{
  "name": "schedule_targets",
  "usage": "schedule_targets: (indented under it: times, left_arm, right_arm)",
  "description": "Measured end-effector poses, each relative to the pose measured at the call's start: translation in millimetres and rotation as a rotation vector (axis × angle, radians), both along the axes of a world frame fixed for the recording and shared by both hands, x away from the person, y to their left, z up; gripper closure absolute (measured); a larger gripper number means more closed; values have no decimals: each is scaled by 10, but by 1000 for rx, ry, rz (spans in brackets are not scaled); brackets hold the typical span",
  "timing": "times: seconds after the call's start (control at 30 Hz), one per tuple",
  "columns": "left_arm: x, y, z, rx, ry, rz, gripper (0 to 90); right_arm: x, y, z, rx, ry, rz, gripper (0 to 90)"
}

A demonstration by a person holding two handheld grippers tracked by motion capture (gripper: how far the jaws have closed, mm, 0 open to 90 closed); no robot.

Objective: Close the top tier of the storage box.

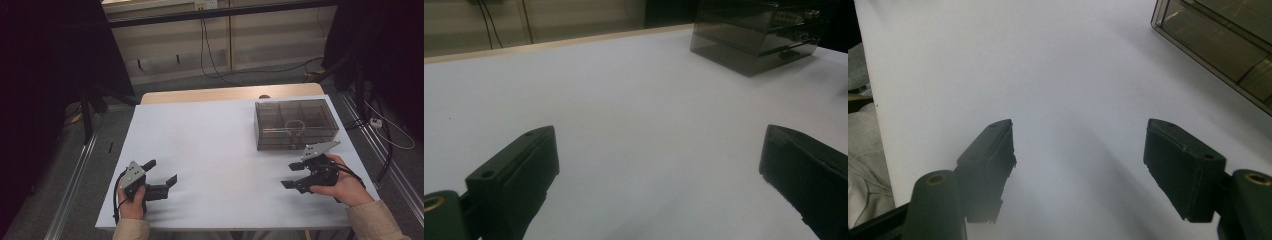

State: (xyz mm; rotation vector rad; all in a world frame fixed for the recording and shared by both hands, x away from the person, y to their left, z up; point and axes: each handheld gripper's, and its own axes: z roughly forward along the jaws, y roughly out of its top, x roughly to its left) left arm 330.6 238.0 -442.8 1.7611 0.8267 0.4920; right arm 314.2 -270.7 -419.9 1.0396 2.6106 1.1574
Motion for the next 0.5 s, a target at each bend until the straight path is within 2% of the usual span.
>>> schedule_targets:
  times: [0.5]
  left_arm:
    - [-1,-2,4,1,-1,-1,27]
  right_arm:
    - [-37,5,-53,1,-7,-7,289]
